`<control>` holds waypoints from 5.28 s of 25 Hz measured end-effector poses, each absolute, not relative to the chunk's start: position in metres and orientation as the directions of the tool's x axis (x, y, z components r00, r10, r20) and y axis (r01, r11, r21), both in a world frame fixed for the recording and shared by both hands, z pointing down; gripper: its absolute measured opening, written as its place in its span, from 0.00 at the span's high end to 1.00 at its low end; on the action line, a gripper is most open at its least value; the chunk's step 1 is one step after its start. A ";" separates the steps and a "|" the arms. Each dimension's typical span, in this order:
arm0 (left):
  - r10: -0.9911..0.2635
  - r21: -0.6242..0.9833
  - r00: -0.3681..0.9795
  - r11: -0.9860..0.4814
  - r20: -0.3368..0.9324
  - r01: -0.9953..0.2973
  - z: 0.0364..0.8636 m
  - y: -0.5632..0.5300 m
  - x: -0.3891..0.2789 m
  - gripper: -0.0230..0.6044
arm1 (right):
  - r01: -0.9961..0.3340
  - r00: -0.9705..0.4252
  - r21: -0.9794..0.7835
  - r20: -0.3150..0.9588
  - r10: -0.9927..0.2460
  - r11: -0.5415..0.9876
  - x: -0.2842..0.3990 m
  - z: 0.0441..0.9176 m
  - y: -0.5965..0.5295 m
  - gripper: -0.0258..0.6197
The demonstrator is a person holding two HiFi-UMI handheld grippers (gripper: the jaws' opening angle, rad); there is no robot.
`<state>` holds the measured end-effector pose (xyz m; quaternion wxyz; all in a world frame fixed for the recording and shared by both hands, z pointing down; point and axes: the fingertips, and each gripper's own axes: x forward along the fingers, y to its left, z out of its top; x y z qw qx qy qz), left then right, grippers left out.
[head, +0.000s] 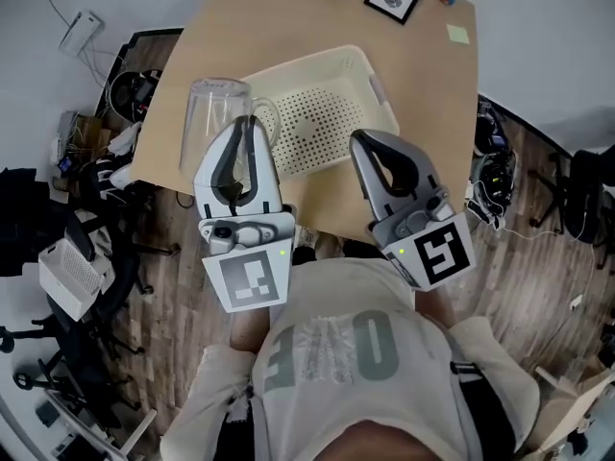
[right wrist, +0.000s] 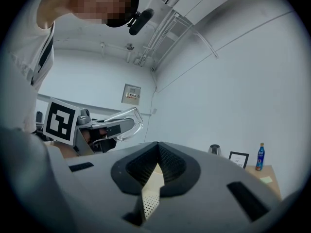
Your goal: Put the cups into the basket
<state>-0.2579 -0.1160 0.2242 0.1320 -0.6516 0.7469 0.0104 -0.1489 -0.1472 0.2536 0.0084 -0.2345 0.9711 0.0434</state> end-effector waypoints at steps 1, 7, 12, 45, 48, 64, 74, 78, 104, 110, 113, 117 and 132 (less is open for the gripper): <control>-0.974 -0.179 -0.106 0.142 -0.200 -0.974 0.225 -0.119 -0.258 0.90 | -0.461 -0.888 0.085 -0.038 -0.459 0.884 -0.150 0.252 -0.147 0.96; -0.987 -0.236 -0.054 0.089 -0.148 -0.968 0.227 -0.139 -0.258 0.90 | -0.486 -0.874 0.100 -0.072 -0.481 0.868 -0.152 0.241 -0.152 0.96; -0.996 -0.322 -0.004 0.031 -0.085 -0.946 0.238 -0.157 -0.257 0.90 | -0.501 -0.865 0.098 -0.078 -0.495 0.860 -0.155 0.241 -0.151 0.96; -0.596 -0.552 0.018 -0.754 0.803 -0.356 0.506 -0.253 -0.253 0.90 | -0.631 -0.775 0.076 -0.022 -0.632 0.772 -0.110 0.265 -0.175 0.96; -0.554 -0.521 0.008 -0.788 0.832 -0.328 0.524 -0.253 -0.253 0.90 | -0.639 -0.769 0.073 -0.019 -0.639 0.766 -0.105 0.267 -0.180 0.96; -0.384 -0.392 -0.080 -0.909 0.920 -0.145 0.583 -0.229 -0.256 0.90 | -0.643 -0.766 0.000 -0.011 -0.643 0.766 -0.099 0.279 -0.202 0.96; -0.291 -0.295 -0.113 -0.955 0.950 -0.029 0.604 -0.214 -0.250 0.90 | -0.643 -0.765 -0.058 -0.002 -0.644 0.763 -0.097 0.288 -0.209 0.96; -0.268 -0.270 -0.108 -0.963 0.957 -0.011 0.608 -0.213 -0.248 0.89 | -0.648 -0.761 -0.060 0.009 -0.649 0.759 -0.097 0.292 -0.209 0.96; -0.432 -0.432 -0.031 -0.894 0.901 -0.120 0.548 -0.219 -0.240 0.85 | -0.592 -0.803 -0.101 -0.013 -0.596 0.799 -0.107 0.286 -0.191 0.96; -0.504 -0.483 0.040 -0.845 0.863 -0.229 0.516 -0.225 -0.231 0.89 | -0.567 -0.822 -0.085 -0.013 -0.569 0.820 -0.117 0.282 -0.185 0.96; -0.569 -0.502 0.119 -0.791 0.814 -0.349 0.489 -0.231 -0.222 0.92 | -0.565 -0.823 -0.079 -0.011 -0.567 0.821 -0.119 0.281 -0.183 0.96; -0.682 -0.498 0.224 -0.684 0.696 -0.533 0.441 -0.234 -0.208 0.95 | -0.565 -0.823 -0.077 -0.008 -0.567 0.821 -0.123 0.282 -0.182 0.96; -0.995 -0.399 0.033 0.006 -0.091 -0.917 0.270 -0.173 -0.204 0.95 | -0.633 -0.772 -0.049 -0.027 -0.635 0.773 -0.121 0.284 -0.184 0.96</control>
